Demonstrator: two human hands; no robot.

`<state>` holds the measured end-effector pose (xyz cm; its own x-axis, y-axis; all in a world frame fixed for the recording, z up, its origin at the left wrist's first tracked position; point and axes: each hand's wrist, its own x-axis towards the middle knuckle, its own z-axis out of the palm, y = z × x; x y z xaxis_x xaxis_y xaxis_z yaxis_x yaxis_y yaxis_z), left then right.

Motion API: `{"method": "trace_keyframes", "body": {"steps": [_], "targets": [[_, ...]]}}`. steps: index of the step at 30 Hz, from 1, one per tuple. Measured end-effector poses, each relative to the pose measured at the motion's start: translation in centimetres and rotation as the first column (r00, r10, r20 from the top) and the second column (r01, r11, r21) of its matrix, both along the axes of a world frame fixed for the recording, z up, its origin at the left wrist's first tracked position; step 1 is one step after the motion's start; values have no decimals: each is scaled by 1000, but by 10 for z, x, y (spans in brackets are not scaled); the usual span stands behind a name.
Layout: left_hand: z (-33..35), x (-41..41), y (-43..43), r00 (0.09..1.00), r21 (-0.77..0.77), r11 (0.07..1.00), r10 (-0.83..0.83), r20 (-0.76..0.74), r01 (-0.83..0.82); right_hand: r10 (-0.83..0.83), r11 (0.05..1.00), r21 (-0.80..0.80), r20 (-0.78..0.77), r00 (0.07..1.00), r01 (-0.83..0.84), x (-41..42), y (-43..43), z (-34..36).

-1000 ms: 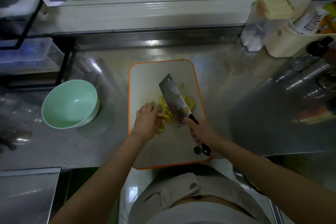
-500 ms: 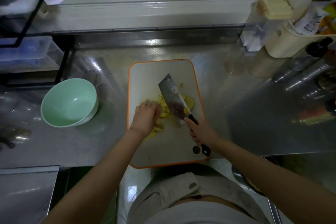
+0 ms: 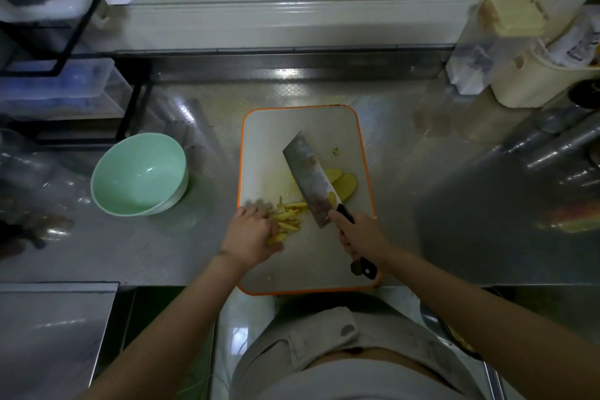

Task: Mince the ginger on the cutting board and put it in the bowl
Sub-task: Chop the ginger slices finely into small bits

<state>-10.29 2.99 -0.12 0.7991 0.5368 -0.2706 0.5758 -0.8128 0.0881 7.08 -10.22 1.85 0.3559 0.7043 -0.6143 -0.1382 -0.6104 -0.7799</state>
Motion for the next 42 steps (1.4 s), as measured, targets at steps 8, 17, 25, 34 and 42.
{"method": "trace_keyframes", "body": {"steps": [8,17,25,34,42], "targets": [[-9,-1,-7,995,-20,997,74,70,-73,12,1000,0,-5,1000,-12,-1,0,2],[-8,20,-4,976,-93,993,96,194,-79,-39,999,-27,-6,999,39,4,0,3],[-10,43,-6,973,-102,990,113,201,-94,-19,1000,-17,2,1000,19,6,0,-3],[-18,32,2,985,-42,992,-110,130,117,-14,999,-34,30,999,15,8,1,-5],[-24,25,-4,974,-36,997,80,213,-73,310,948,-102,508,804,-301,-1,-2,-8]]}}
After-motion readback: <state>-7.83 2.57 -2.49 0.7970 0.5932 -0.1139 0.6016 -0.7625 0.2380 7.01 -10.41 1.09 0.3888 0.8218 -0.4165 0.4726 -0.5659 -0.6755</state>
